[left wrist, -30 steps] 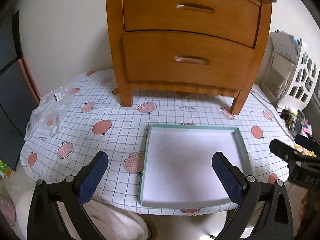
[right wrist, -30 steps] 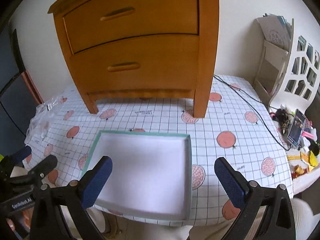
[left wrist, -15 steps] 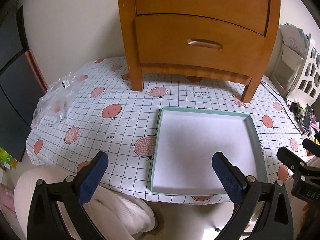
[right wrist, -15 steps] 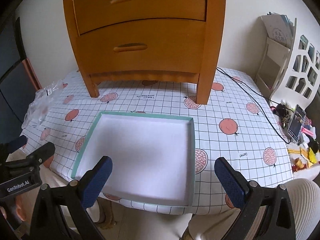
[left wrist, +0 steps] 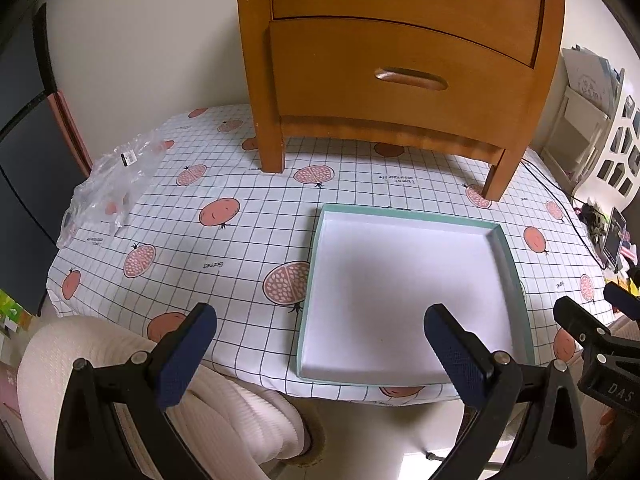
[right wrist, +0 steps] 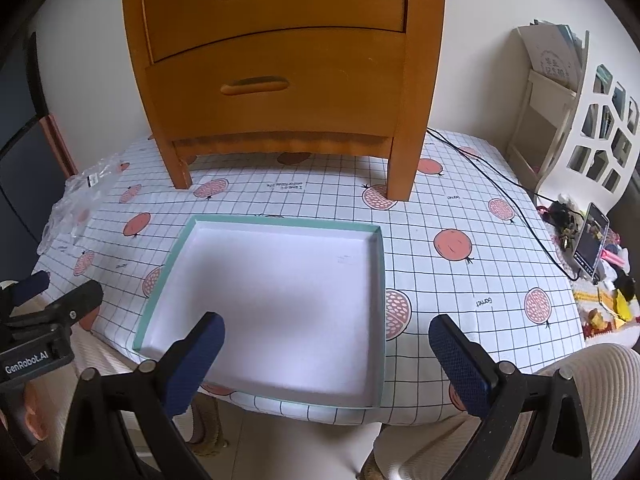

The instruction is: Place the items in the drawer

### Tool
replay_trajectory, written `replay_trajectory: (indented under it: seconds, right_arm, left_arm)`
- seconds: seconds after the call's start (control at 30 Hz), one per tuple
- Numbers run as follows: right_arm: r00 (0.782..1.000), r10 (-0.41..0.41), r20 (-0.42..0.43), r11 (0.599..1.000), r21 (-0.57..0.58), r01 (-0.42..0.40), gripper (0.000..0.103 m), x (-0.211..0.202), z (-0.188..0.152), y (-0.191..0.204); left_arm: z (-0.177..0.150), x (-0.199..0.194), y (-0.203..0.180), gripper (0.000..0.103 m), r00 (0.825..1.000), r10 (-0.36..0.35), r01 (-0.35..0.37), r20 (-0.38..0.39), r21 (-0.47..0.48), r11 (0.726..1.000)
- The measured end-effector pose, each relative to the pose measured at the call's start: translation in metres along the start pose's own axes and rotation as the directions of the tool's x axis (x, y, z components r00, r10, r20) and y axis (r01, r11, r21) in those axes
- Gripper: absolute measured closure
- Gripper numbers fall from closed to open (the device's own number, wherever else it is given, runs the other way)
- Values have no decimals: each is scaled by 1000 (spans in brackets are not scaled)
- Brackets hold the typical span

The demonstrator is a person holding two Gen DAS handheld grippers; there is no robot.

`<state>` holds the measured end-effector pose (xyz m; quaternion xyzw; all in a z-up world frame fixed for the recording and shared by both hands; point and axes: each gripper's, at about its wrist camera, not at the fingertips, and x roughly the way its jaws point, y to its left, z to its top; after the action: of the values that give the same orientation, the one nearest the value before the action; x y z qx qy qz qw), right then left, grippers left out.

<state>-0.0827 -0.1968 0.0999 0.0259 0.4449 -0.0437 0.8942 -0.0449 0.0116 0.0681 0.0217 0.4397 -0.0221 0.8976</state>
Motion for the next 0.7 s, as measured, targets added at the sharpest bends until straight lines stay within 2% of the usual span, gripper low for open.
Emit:
replay_trajectory:
  seconds: [0.7]
  right_arm:
    - [1000, -7, -6, 1000, 16, 7, 0, 1, 0, -5]
  left_arm:
    - [-1, 1, -3, 0, 1000, -12, 12, 0, 2, 1000]
